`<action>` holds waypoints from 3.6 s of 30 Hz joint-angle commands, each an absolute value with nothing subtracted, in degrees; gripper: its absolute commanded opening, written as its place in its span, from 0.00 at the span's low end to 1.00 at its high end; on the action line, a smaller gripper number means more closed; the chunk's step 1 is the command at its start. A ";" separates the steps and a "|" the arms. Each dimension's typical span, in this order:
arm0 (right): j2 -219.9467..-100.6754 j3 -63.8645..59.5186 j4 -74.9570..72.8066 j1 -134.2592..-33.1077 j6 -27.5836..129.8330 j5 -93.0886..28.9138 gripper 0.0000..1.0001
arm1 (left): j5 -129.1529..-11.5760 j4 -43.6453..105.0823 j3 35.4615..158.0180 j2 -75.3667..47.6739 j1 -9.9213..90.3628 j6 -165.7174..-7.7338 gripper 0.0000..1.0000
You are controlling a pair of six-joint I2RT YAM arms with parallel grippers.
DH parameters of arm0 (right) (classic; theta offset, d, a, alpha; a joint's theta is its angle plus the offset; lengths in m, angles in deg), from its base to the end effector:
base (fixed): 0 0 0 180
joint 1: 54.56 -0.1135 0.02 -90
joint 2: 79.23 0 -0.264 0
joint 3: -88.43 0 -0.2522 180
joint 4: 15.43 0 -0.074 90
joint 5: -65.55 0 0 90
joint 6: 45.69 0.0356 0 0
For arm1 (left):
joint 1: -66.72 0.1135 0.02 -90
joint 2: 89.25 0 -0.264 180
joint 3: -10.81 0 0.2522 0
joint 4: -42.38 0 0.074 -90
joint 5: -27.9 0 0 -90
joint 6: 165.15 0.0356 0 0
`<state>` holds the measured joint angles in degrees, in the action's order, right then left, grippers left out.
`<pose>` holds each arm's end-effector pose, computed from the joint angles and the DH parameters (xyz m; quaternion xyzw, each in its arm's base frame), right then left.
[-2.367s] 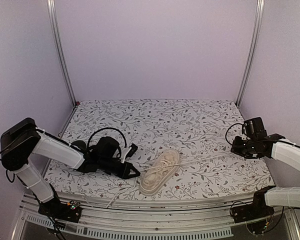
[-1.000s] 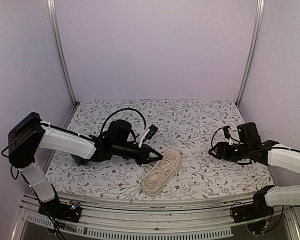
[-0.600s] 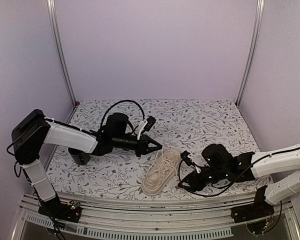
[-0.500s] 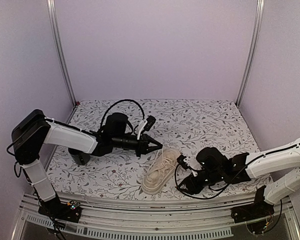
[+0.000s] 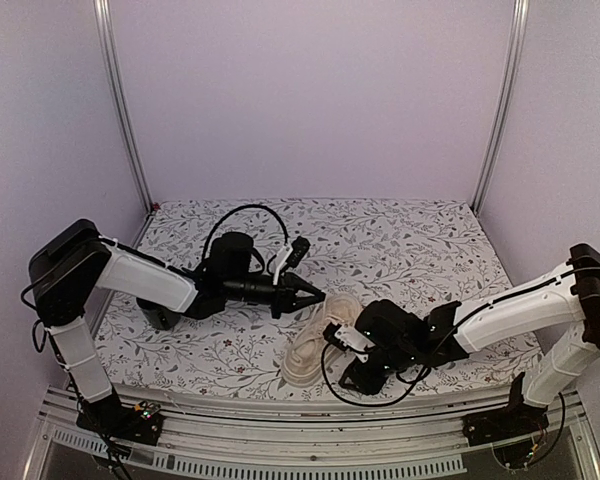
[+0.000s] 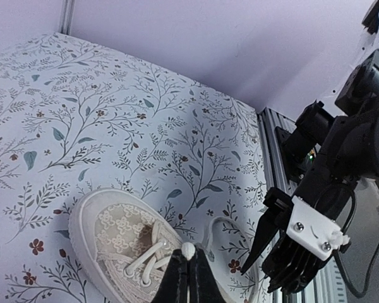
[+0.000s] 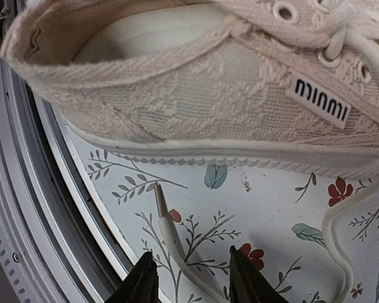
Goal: Tie the shoes
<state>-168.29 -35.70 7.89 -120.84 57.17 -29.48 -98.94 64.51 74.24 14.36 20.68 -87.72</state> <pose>0.1126 0.2641 0.1481 -0.4413 0.8489 0.2157 0.1951 0.2430 -0.2828 0.1756 0.3988 0.6818 -0.4958 0.3608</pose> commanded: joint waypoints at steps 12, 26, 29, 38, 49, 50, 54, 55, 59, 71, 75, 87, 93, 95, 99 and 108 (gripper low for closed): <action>-175.07 -31.58 13.89 -124.31 53.61 -28.47 0.42 | -98.06 66.32 73.19 15.20 21.57 -87.28 0.00; -181.13 -27.22 20.19 -128.56 58.65 -11.25 0.02 | -97.27 65.88 72.95 14.46 21.63 -86.85 0.00; -177.56 -28.36 21.36 -128.52 62.36 -5.83 0.02 | -97.35 65.74 72.87 14.29 21.64 -86.84 0.00; -166.00 -27.42 29.85 -120.01 70.69 4.14 0.02 | -97.02 65.75 72.73 14.02 21.68 -86.75 0.00; -161.74 -18.35 15.03 -102.16 64.78 -0.34 0.02 | -96.78 66.37 72.40 14.05 21.46 -86.66 0.00; -162.59 -16.34 12.88 -101.02 63.97 -1.76 0.02 | -96.74 66.40 72.32 13.94 21.49 -86.62 0.00; -168.91 -6.36 5.92 -99.42 60.38 -4.08 0.02 | -96.28 67.00 71.76 13.38 21.40 -86.57 0.00; -170.74 -3.71 4.61 -99.31 59.73 -4.99 0.02 | -96.21 67.24 71.55 13.30 21.42 -86.57 0.00; -179.62 6.73 2.35 -99.22 58.56 -11.11 0.02 | -95.31 67.84 70.78 12.61 21.36 -86.42 0.00; -192.55 11.84 5.90 -99.57 61.75 -32.97 0.41 | -94.03 69.19 69.48 11.29 21.31 -86.35 0.00; -188.13 9.23 7.41 -99.32 59.48 -29.91 0.66 | -94.18 69.58 69.31 11.23 21.31 -86.65 0.00; -169.28 -17.26 -3.12 -98.45 61.93 -38.76 0.72 | -94.97 70.30 69.56 11.72 21.20 -88.42 0.00; -166.61 -25.50 -10.90 -99.34 65.65 -47.46 0.62 | -95.11 70.28 69.48 11.56 21.20 -88.01 0.00; -167.30 -26.02 -10.76 -99.69 64.52 -47.35 0.58 | -95.19 70.30 69.47 11.64 21.25 -87.98 0.00; -169.95 -25.39 -10.46 -100.59 62.62 -48.25 0.49 | -95.33 70.05 69.66 11.91 21.28 -87.98 0.00; -174.94 -22.33 -9.25 -102.52 59.20 -50.51 0.41 | -95.16 69.78 69.75 11.75 21.28 -87.84 0.00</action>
